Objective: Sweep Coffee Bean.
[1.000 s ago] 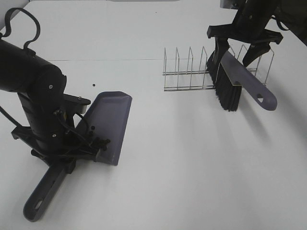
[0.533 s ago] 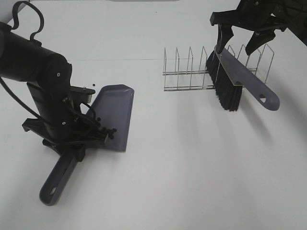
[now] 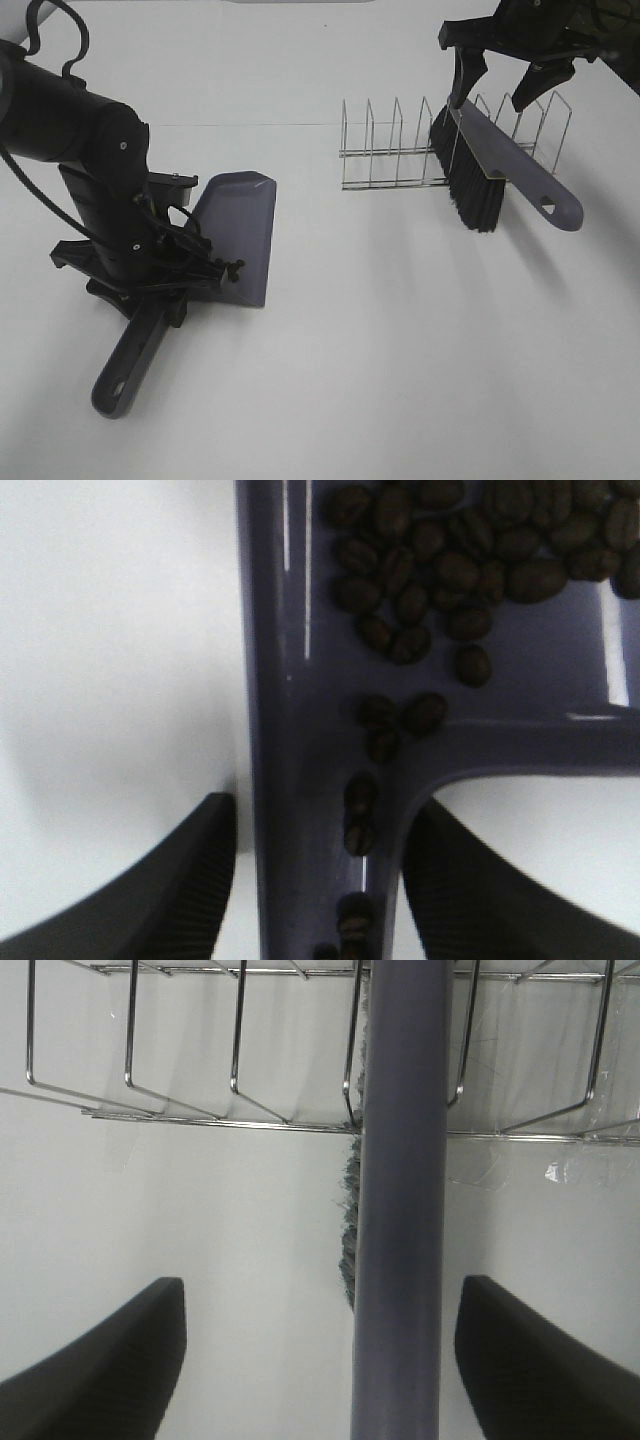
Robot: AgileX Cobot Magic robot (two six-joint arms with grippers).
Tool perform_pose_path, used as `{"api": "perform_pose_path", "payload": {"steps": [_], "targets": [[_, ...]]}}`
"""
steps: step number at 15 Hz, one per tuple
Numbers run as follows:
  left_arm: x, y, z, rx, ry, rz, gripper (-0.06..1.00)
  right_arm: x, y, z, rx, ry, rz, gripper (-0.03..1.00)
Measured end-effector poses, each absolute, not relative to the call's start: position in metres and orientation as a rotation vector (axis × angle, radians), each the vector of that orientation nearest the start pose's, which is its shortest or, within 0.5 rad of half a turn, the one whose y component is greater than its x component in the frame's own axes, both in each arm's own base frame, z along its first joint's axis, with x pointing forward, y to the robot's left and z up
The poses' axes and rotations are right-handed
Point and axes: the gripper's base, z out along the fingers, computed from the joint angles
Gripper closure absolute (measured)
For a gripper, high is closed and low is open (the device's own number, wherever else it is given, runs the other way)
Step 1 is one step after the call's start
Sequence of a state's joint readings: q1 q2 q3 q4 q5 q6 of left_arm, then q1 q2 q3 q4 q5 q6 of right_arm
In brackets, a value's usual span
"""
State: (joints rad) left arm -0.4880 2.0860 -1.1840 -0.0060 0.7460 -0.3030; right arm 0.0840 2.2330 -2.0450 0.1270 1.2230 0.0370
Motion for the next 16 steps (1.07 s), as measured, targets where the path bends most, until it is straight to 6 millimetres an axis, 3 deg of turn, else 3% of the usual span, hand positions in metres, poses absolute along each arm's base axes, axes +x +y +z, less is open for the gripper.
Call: {"api": "perform_pose_path", "payload": {"steps": [2, 4, 9, 12, 13, 16], "targets": [[0.320, -0.169, 0.094, 0.284, 3.116, -0.008, 0.38, 0.475, 0.051, 0.232, -0.027, 2.895, 0.202, 0.32], [0.317, -0.167, 0.098, 0.286, 3.135, 0.004, 0.35, 0.474, 0.051, 0.236, -0.028, 2.886, 0.203, 0.32], [0.318, -0.151, 0.141, 0.265, 3.085, -0.037, 0.34, 0.444, 0.048, 0.281, -0.032, 2.828, 0.206, 0.32], [0.329, -0.112, 0.180, 0.154, 3.003, -0.146, 0.34, 0.412, 0.046, 0.303, -0.032, 2.825, 0.206, 0.32], [0.329, -0.080, 0.210, 0.100, 2.938, -0.152, 0.34, 0.384, 0.043, 0.319, -0.033, 2.813, 0.206, 0.32], [0.312, -0.044, 0.260, 0.076, 2.838, -0.134, 0.34, 0.333, 0.039, 0.337, -0.034, 2.803, 0.207, 0.32]]}}
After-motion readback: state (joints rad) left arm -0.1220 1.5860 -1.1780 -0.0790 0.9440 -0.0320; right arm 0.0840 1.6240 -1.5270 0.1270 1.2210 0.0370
